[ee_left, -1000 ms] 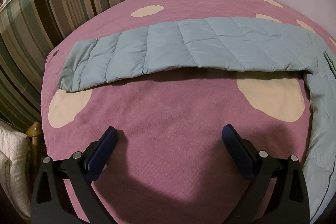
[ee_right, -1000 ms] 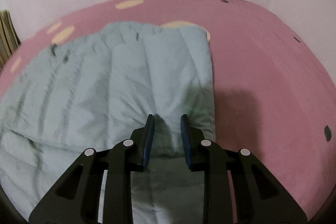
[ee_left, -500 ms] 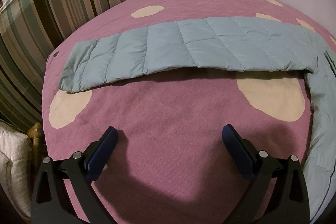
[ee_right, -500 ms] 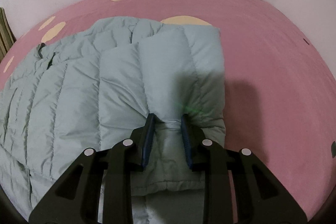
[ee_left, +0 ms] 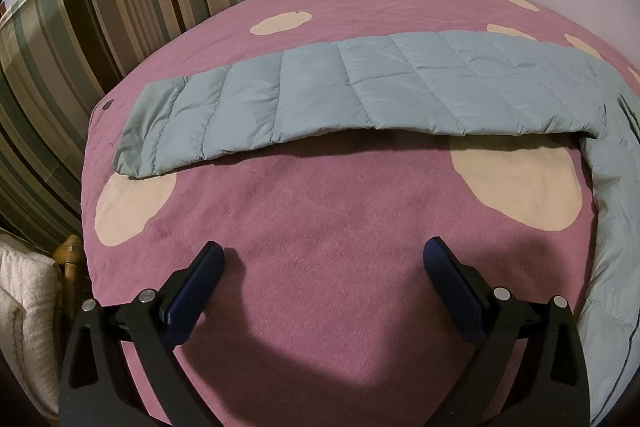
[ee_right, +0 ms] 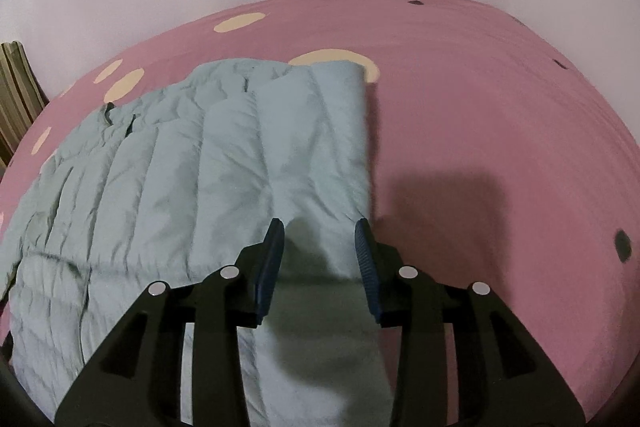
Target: Fold large clothes
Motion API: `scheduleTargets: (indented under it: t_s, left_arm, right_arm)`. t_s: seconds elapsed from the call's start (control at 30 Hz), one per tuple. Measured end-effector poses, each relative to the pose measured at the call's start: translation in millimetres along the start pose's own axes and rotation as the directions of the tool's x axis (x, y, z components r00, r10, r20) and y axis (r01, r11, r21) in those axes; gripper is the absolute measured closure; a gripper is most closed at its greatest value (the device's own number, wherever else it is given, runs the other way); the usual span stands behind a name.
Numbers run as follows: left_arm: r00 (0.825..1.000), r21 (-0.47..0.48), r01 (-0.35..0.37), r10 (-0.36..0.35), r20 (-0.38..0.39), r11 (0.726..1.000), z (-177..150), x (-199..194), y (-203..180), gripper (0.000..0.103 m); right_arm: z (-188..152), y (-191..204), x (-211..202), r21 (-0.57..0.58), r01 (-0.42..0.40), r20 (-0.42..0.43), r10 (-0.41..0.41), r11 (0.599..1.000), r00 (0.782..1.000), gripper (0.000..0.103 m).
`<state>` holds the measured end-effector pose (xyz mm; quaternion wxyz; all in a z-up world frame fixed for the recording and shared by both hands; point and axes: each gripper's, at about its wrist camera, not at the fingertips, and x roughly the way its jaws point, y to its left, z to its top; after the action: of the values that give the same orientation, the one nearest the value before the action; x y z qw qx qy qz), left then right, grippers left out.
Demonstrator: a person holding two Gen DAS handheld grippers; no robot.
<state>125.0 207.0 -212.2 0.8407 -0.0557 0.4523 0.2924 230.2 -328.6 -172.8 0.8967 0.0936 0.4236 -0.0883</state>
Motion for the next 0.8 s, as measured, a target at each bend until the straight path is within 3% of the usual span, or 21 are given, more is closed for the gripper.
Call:
scheduleTargets:
  t_s: [0.37,0.8]
  left_arm:
    - [1.0,-0.006,0.008,-0.008,-0.001,1.0,-1,0,-1,0.004]
    - [1.0,-0.019,0.026,-0.026,-0.006,0.999,-1,1,-1,0.004]
  right_arm:
    - [-23,-18,-17,0.016,0.029,-0.011,-0.029,0.999,1.0,0.065]
    - [-24,-5,-20,-0.008,0.039,-0.021,-0.039,0.999,0.999,0.065]
